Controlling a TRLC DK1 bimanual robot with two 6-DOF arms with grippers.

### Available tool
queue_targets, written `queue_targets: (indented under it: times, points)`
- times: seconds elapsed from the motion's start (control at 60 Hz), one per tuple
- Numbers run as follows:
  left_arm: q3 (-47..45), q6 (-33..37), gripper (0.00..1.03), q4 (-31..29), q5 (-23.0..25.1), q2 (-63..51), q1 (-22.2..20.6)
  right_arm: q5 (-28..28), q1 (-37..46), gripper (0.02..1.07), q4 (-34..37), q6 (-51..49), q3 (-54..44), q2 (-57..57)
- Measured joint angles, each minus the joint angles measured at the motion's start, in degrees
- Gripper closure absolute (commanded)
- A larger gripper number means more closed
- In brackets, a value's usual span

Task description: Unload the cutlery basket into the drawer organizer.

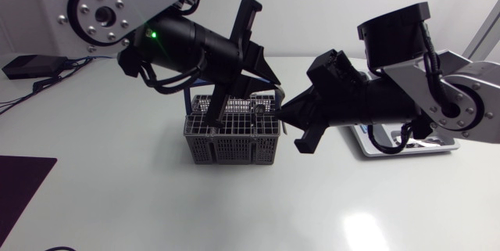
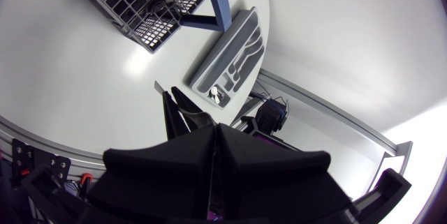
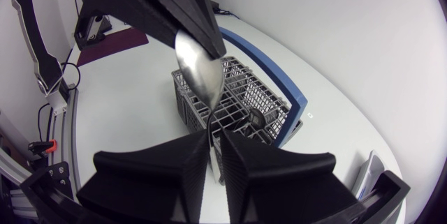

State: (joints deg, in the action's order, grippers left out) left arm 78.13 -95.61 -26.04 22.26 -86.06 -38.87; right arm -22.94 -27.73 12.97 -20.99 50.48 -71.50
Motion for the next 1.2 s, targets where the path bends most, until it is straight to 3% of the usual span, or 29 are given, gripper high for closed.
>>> queue_targets:
  times: [0.183, 0.283, 0.65, 0.85, 0.95, 1.2]
  points:
    - [0.04, -0.42, 0.89, 0.07, 0.33, 0.00, 0.09, -0.68, -0.09, 1.02, 0.04, -0.02, 0.00, 0.00]
    - [0.04, -0.44, 0.73, 0.87, 1.14, 0.00, 0.37, -1.09, -0.09, 1.02, 0.09, 0.02, 0.00, 0.02]
    - [0.81, -0.61, 0.31, 2.43, 1.64, 2.27, 3.54, -1.55, 0.13, 1.02, 2.82, -0.44, 0.46, 0.61]
    - [7.23, -0.35, 0.20, 5.14, 1.05, 4.46, 9.73, -4.13, 2.60, 1.02, 10.29, -4.79, -0.09, 3.06]
    - [9.79, 0.90, 0.20, 4.50, 0.94, 4.57, 12.37, -6.08, 6.67, 1.02, 14.03, -8.22, -0.44, 5.05]
    - [12.00, 8.94, 0.20, -1.18, -2.23, 2.93, 13.49, -12.11, 22.71, 1.02, 22.80, -21.07, -0.72, 6.99]
